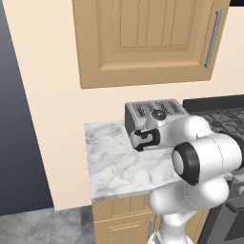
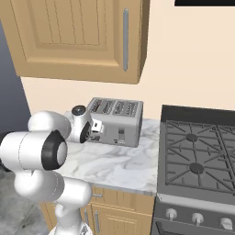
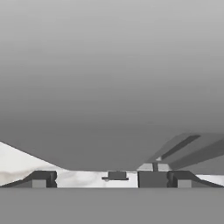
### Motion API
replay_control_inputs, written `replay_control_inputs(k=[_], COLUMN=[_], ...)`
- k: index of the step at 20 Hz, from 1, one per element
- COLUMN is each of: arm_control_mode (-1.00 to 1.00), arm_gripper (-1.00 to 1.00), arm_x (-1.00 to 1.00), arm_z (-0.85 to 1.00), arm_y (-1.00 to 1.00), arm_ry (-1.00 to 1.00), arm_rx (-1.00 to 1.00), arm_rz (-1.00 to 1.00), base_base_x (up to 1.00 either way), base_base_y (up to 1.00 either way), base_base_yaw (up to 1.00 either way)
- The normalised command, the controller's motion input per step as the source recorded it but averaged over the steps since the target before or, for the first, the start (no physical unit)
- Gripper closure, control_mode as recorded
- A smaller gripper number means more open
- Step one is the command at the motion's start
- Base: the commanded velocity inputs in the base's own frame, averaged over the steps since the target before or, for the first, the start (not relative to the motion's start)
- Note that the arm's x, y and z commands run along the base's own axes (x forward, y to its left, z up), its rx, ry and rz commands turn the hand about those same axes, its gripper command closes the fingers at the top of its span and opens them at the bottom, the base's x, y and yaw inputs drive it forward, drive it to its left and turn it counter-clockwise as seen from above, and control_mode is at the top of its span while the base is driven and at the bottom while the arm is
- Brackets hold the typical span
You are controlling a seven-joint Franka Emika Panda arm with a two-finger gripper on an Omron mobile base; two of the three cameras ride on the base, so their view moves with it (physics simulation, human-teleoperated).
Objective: Start the toaster. Once the lever pops up, take the bread to the plate on the dining counter.
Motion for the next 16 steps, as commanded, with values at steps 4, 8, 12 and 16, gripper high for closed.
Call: replay_control_inputs(k=[4, 8, 12, 16], arm_control_mode=[-1.0, -1.0, -1.0, -1.0], arm_gripper=[-1.0, -1.0, -1.0, -1.0], arm_x=[0.0, -0.03, -0.16, -0.26], arm_z=[0.13, 0.14, 0.08, 0.06], arm_y=[0.0, 0.0, 0.0, 0.0], arm_ry=[-0.03, -0.06, -0.16, -0.2], arm_rx=[0.0, 0.0, 0.0, 0.0], arm_rz=[0.0, 0.0, 0.0, 0.0], base_base_x=[0.0, 0.0, 0.0, 0.0], base_base_y=[0.0, 0.0, 0.0, 0.0], base_base_yaw=[0.0, 0.0, 0.0, 0.0])
